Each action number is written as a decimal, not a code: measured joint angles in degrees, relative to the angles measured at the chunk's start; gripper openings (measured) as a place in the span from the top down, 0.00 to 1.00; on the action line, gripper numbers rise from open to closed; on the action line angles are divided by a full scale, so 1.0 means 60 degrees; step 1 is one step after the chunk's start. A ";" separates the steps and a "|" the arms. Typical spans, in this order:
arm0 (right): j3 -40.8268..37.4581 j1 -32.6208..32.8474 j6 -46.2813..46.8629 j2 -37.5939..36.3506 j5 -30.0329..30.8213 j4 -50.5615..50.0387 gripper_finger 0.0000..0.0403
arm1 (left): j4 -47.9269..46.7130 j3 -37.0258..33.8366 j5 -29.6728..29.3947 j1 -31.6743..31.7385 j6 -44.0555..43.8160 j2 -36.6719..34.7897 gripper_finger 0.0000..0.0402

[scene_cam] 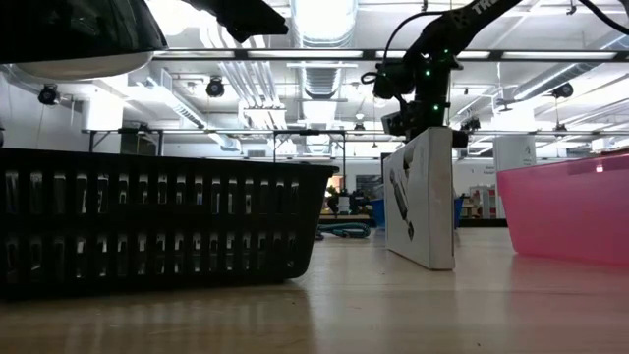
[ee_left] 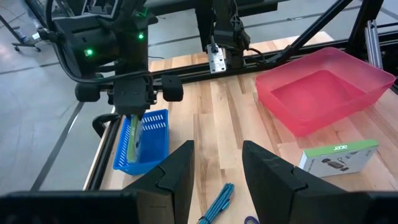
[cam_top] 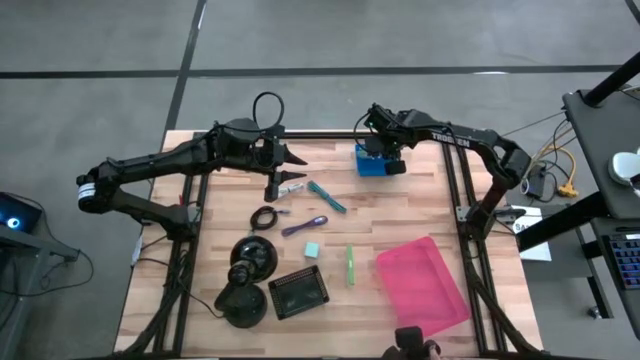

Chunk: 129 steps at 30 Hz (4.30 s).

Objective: Pick and place items into bin
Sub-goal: Put the top white card reader box into the blue bin, then put the white card reader box into the blue bin

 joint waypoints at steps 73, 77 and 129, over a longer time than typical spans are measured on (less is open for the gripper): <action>0.0000 0.6357 -0.0481 -0.2815 -0.3844 0.0229 0.69 | -0.0164 0.0004 0.0000 0.0000 0.0018 -0.0007 0.70; 0.0000 0.6561 -0.1272 -0.2433 -0.3558 0.0310 0.69 | -0.0219 0.0004 0.0000 0.0000 0.0015 -0.0007 0.70; 0.0000 0.7570 -0.3575 0.0914 -0.2885 0.1466 0.45 | -0.0692 0.0004 -0.0007 0.0000 0.0022 0.0000 0.70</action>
